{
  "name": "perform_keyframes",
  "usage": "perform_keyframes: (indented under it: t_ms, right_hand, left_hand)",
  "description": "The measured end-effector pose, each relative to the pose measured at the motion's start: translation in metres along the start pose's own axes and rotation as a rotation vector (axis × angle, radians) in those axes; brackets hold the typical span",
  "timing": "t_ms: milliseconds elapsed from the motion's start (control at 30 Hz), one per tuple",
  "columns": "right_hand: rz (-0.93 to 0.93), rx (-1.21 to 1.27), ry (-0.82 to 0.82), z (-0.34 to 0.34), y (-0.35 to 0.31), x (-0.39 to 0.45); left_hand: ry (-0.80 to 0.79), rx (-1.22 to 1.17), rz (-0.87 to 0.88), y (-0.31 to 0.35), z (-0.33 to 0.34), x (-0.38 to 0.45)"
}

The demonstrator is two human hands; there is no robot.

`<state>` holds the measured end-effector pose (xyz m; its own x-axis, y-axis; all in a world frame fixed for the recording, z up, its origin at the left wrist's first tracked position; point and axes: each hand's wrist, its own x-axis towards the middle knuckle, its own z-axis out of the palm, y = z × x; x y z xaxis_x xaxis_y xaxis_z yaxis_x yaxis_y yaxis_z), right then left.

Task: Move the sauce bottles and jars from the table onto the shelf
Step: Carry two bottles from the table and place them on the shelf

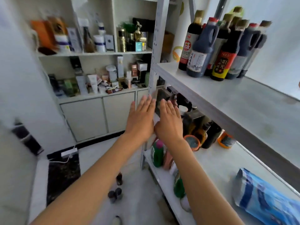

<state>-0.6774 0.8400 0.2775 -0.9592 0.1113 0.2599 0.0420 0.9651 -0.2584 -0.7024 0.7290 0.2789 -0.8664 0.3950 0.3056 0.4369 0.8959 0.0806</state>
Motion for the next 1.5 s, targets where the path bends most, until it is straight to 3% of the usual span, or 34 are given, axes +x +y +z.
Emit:
perform_keyframes:
  t_ms: [233,400,767,1000,1233,1500]
  right_hand:
    - [-0.375,0.082,-0.08,0.042,-0.124,-0.051]
    - [-0.602,0.188,-0.127,0.051,-0.227,-0.098]
    - [-1.012,0.422,-0.224,0.081,-0.471,-0.292]
    - [-1.269,0.363,-0.446,0.126,-0.578,-0.452]
    - [-1.384,0.38,-0.589,0.156,-0.657,-0.561]
    - [-1.245,0.454,-0.909,0.189,-0.723,-0.635]
  left_hand:
    - [-0.055,0.067,-0.361,-0.106,-0.039,-0.105]
    - [0.034,0.086,-0.559,-0.175,-0.08,-0.188]
    - [0.158,0.177,-1.006,-0.281,-0.159,-0.488]
    - [0.1,0.182,-1.356,-0.32,-0.158,-0.706]
    - [0.222,0.11,-1.578,-0.345,-0.158,-0.849]
    - [0.574,-0.146,-1.729,-0.384,-0.148,-0.948]
